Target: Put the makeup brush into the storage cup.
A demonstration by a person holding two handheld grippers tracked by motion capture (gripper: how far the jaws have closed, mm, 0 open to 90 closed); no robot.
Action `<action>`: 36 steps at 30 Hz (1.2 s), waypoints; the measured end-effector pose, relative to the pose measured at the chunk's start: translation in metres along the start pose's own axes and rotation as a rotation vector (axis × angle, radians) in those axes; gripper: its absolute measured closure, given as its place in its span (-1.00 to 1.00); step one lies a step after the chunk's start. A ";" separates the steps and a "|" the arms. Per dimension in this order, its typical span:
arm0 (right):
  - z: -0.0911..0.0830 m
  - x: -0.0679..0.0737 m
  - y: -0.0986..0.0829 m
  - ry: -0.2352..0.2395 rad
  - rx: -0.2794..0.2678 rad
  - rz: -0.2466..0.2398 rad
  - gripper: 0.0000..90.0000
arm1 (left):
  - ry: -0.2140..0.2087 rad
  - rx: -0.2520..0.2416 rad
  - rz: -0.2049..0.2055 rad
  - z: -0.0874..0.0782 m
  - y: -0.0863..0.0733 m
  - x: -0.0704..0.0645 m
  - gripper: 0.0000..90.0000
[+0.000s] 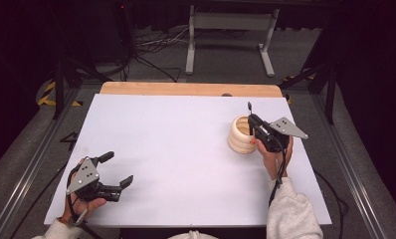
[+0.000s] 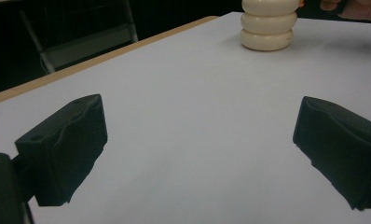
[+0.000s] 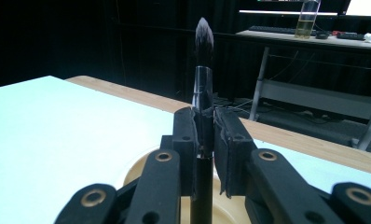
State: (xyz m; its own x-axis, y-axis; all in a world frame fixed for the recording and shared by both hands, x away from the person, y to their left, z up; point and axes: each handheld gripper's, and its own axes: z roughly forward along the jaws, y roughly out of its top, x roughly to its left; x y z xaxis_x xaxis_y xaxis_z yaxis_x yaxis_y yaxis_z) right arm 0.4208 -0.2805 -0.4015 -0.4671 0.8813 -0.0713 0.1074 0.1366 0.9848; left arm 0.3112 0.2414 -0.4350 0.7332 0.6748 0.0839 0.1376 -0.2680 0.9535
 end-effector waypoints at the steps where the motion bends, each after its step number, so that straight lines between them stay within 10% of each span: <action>1: 0.000 0.000 0.000 0.001 0.000 -0.001 0.77 | -0.001 0.000 0.000 0.000 0.000 0.000 -0.92; 36: -0.019 0.016 0.032 -0.025 -0.054 -0.115 -0.47 | 0.001 0.011 0.003 0.001 0.000 -0.001 -0.91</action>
State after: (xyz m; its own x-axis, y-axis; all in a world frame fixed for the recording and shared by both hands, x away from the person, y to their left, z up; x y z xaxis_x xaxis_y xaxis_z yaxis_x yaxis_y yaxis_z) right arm 0.4004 -0.2709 -0.3684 -0.4513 0.8724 -0.1876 0.0063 0.2133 0.9770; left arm 0.3116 0.2402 -0.4355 0.7328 0.6747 0.0876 0.1424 -0.2780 0.9500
